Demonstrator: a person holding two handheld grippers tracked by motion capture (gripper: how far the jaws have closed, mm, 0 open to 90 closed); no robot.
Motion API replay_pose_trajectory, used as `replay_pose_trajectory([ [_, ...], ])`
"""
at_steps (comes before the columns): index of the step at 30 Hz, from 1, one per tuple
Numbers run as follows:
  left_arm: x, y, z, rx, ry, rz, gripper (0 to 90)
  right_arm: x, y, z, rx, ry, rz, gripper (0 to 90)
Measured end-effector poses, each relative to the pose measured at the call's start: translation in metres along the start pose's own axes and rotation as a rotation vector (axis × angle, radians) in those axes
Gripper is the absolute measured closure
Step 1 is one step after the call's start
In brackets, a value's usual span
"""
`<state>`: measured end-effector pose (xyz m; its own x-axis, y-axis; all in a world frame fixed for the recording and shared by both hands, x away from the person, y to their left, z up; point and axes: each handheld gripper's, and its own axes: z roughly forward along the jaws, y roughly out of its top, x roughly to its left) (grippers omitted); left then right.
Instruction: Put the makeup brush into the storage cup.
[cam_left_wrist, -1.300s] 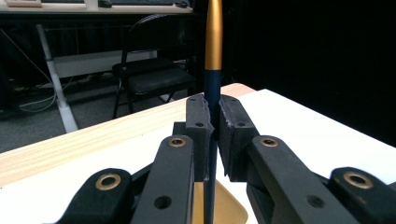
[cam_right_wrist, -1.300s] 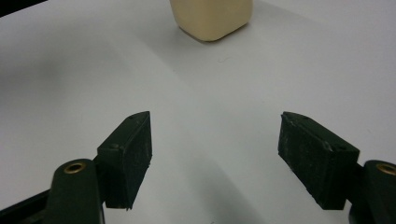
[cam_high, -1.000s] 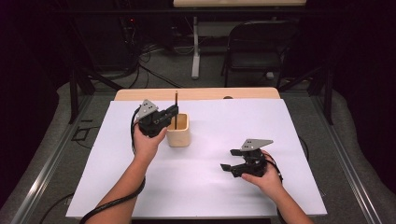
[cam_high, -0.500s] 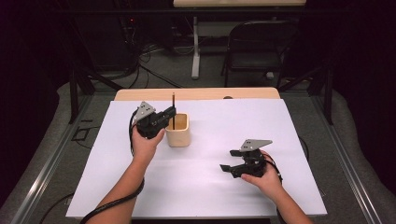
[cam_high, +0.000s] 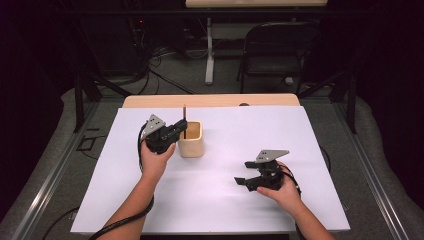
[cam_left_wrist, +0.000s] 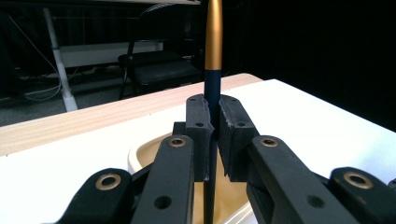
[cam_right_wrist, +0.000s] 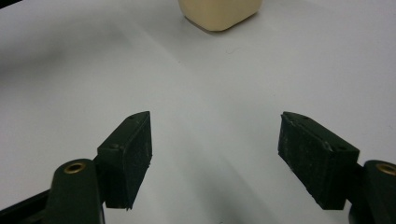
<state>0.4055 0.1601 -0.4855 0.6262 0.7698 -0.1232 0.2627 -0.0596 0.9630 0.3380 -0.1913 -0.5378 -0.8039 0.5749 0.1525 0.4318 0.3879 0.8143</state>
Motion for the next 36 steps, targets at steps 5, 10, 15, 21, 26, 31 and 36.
replay_pose_trajectory([
  [5, 0.0, -0.006, -0.001, -0.004, 0.0, -0.003, 83.1, 0.0, -0.001, 0.0, 0.005, 0.001, 0.0, 25.7],
  [10, 0.001, -0.011, -0.003, -0.006, -0.001, -0.004, 83.1, 0.0, -0.001, 0.002, 0.008, 0.003, 0.001, 25.7],
  [15, 0.001, -0.015, -0.005, -0.014, -0.001, -0.008, 83.1, 0.001, -0.002, 0.003, 0.015, 0.005, -0.002, 25.7],
  [21, 0.001, -0.019, -0.007, -0.011, 0.005, -0.002, 83.1, 0.001, -0.002, 0.004, 0.013, 0.007, -0.001, 25.8],
  [26, 0.001, -0.021, -0.007, -0.01, 0.003, -0.004, 83.1, 0.002, -0.002, 0.004, 0.017, 0.009, -0.003, 25.8],
  [31, 0.001, -0.021, -0.006, -0.008, 0.003, -0.003, 83.1, 0.002, -0.003, 0.004, 0.017, 0.006, 0.001, 25.8],
  [36, 0.001, -0.022, -0.005, -0.007, 0.004, -0.003, 83.1, 0.002, -0.003, 0.004, 0.019, 0.008, 0.001, 25.8],
])
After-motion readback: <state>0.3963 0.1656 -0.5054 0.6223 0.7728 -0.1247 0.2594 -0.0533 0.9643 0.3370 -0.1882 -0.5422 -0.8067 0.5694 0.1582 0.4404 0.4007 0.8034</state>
